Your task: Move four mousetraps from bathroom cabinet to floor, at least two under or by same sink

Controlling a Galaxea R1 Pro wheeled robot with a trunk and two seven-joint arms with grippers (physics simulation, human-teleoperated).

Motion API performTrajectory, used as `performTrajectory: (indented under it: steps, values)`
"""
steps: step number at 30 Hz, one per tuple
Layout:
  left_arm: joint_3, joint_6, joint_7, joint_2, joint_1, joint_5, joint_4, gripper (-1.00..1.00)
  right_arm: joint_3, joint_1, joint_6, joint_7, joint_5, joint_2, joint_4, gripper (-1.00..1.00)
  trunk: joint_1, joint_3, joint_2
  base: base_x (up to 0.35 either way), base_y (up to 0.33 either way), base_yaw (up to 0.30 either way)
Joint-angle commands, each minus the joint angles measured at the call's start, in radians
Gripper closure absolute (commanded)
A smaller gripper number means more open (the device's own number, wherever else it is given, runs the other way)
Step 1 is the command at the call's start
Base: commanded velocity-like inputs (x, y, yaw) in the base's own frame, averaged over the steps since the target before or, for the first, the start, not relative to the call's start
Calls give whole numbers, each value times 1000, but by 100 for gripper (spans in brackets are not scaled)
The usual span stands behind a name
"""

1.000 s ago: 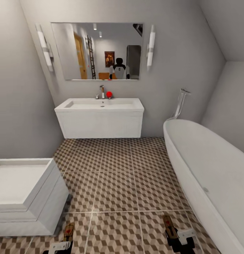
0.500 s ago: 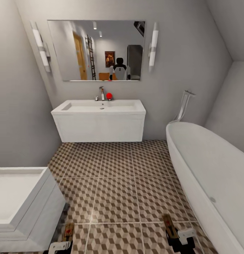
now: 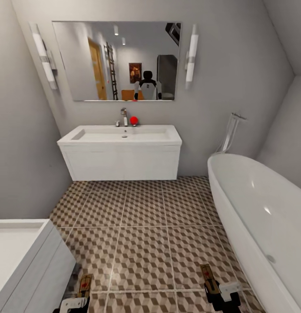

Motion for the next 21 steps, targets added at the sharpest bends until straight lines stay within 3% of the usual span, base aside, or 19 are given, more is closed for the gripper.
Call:
performTrajectory:
  steps: [1, 21]
  values:
    - [-3, -4, -10, 0, -1, 10, 4, 100, 3, -1, -2, -10, 9, 0, 1, 100, 0, -1, 0, 264, -27, 0]
    - [-3, -4, -9, 0, -1, 11, 4, 100, 3, -1, -2, -10, 9, 1, 1, 100, 0, -1, 0, 265, -77, 0]
